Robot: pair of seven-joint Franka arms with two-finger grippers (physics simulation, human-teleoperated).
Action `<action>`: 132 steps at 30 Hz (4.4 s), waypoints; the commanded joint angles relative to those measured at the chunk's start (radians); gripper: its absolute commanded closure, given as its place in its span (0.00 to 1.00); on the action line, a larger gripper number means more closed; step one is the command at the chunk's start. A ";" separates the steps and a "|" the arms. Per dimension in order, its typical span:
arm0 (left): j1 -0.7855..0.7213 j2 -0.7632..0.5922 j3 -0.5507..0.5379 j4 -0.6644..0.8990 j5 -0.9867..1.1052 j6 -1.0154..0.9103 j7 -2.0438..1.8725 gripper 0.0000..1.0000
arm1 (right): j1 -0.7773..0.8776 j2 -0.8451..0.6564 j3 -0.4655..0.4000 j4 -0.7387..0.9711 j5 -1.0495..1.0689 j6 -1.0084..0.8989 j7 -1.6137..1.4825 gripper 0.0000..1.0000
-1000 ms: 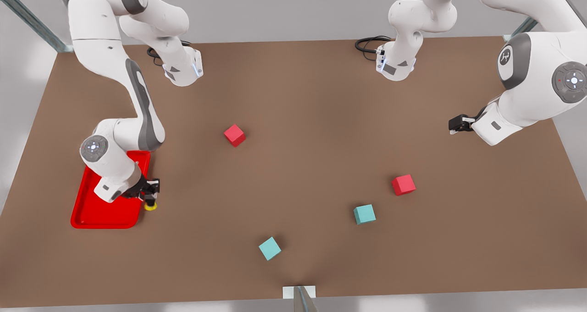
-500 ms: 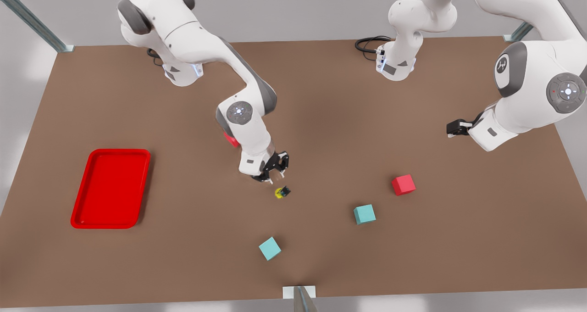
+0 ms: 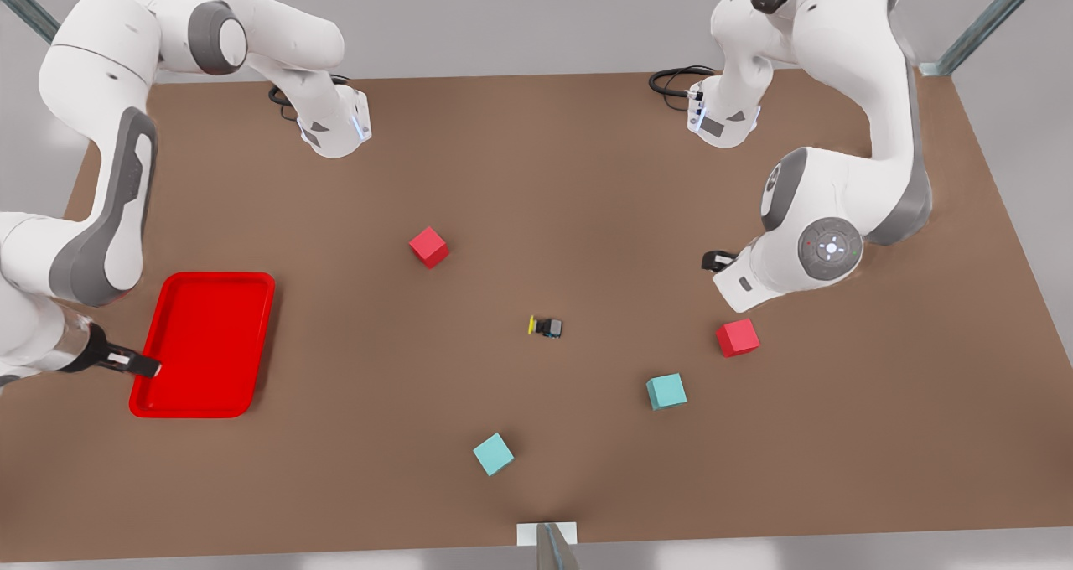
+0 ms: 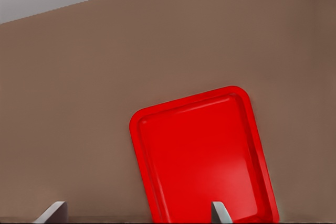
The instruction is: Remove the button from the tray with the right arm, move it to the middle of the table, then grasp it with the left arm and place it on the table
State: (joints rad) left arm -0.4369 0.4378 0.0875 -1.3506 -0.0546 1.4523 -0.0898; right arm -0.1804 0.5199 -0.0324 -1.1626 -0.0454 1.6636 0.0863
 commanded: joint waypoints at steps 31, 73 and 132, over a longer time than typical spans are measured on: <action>-0.341 0.412 0.023 0.002 -0.042 0.720 -2.691 0.00 | 0.125 -0.230 0.091 -0.295 0.045 -0.162 -0.370 0.00; -0.371 0.487 0.015 -0.028 -0.114 0.890 -1.900 0.06 | 0.124 -0.201 0.092 -0.207 0.047 -0.222 -0.379 0.00; -0.074 0.391 0.101 0.149 -1.002 0.146 -0.898 0.52 | 0.223 -0.166 0.092 -0.138 0.196 -0.260 -0.388 0.00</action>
State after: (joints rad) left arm -0.5411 0.8326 0.1892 -1.2024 -0.7471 1.8555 -1.6745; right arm 0.0379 0.3537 0.0596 -1.3021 0.1538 1.4075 -0.2970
